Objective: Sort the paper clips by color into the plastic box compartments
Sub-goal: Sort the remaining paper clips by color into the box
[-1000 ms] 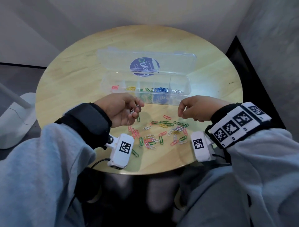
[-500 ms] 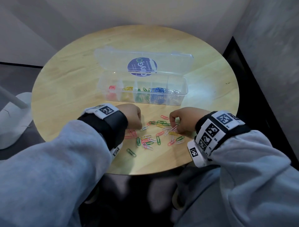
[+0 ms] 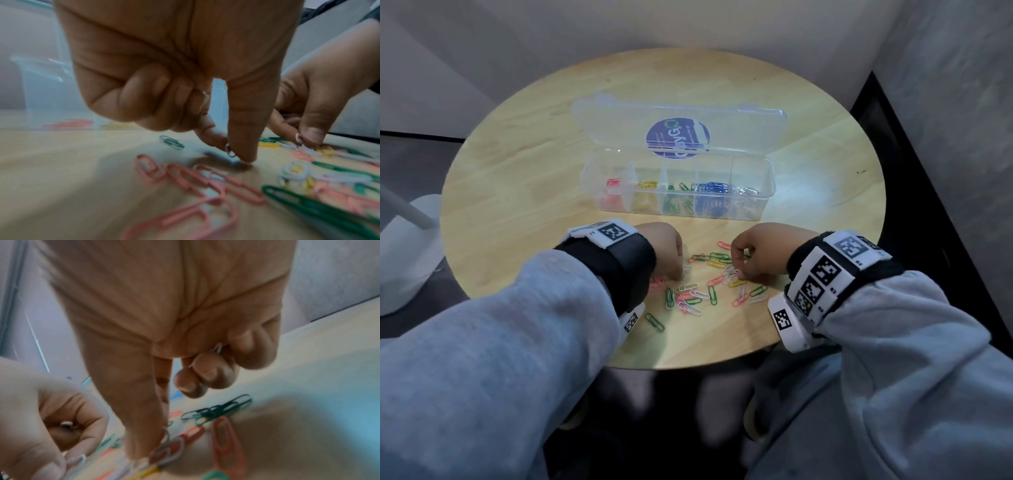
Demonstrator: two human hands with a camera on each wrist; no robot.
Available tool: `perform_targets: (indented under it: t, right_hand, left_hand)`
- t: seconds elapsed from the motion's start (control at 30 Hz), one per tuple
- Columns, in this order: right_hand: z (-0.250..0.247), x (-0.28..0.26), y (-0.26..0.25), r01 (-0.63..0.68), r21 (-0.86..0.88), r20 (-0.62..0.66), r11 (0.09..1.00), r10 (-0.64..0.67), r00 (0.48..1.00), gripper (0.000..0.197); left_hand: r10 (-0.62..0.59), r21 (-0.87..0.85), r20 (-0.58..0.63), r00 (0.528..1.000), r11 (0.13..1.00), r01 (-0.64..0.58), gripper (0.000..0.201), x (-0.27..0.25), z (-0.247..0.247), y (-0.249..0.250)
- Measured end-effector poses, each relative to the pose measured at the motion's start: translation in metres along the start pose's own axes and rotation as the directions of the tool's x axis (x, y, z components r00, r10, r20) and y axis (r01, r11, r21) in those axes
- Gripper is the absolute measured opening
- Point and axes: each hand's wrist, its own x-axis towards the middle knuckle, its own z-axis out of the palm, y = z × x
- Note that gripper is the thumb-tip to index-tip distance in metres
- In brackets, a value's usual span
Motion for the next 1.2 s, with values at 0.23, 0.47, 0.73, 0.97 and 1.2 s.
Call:
perform_targets:
  t: [0.23, 0.47, 0.73, 0.97, 1.2]
  right_hand:
    - [-0.011, -0.007, 0.007, -0.040, 0.250, -0.024, 0.967, 0.047, 0.999, 0.017]
    - [-0.017, -0.010, 0.009, -0.064, 0.680, 0.026, 0.731, 0.064, 0.998, 0.024]
    - [-0.015, -0.008, 0.008, -0.073, 0.631, 0.022, 0.772, 0.077, 0.997, 0.026]
    - [-0.013, -0.012, 0.001, -0.067, 0.321, 0.130, 0.945, 0.026, 0.991, 0.025]
    - [-0.007, -0.009, -0.001, -0.005, 0.180, 0.030, 0.984, 0.000, 1.000, 0.015]
  left_hand:
    - [-0.019, -0.593, 0.173, 0.985, 0.797, 0.119, 0.019, -0.003, -0.009, -0.011]
    - [0.106, -0.931, 0.171, 0.979, 0.343, 0.126, 0.024, -0.009, -0.020, -0.021]
    - [0.127, -0.949, 0.147, 0.981, 0.297, 0.104, 0.027, -0.014, -0.023, -0.022]
    - [0.088, -0.925, 0.174, 0.981, 0.355, 0.132, 0.025, -0.013, -0.022, -0.022]
    - [0.113, -0.926, 0.175, 0.978, 0.356, 0.124, 0.024, -0.013, -0.022, -0.021]
